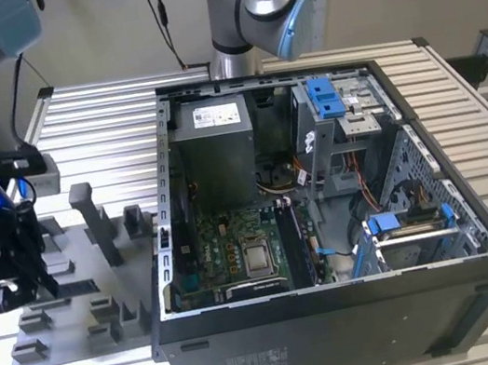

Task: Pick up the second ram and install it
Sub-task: 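Pick up the second ram and move it above second insertion slot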

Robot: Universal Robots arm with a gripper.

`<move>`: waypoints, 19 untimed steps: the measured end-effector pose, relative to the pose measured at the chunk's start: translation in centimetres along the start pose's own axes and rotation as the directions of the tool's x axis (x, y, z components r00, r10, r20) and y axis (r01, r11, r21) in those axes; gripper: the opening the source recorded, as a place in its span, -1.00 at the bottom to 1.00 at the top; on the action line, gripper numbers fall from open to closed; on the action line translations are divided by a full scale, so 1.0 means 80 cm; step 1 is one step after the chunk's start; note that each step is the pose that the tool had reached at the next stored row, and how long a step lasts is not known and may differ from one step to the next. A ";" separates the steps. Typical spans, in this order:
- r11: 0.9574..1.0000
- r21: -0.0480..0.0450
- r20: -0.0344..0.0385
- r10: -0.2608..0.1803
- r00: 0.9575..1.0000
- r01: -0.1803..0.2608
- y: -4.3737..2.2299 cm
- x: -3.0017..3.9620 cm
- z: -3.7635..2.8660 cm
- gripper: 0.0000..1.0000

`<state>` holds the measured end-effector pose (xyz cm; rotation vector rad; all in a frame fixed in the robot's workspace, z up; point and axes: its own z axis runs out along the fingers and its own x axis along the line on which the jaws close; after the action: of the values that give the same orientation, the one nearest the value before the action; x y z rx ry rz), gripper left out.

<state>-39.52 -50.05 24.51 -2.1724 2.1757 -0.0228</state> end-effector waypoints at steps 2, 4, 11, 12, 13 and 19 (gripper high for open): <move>1.000 0.000 0.000 0.000 1.000 0.000 0.0000 0.0000 -0.0006 -0.72; 1.000 0.000 0.000 0.000 1.000 0.000 -0.0001 -0.0001 -0.0019 -0.72; 1.000 0.000 0.000 0.001 1.000 -0.001 -0.0005 -0.0004 -0.0098 -0.72; 1.000 0.000 0.000 0.001 1.000 -0.001 -0.0006 -0.0004 -0.0113 -0.72; 1.000 0.000 0.000 0.001 1.000 -0.001 -0.0007 -0.0005 -0.0127 -0.72; 1.000 0.000 0.000 0.001 1.000 -0.001 -0.0013 -0.0008 -0.0219 -0.72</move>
<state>-39.52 -50.05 26.27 -2.1712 2.1769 -0.0228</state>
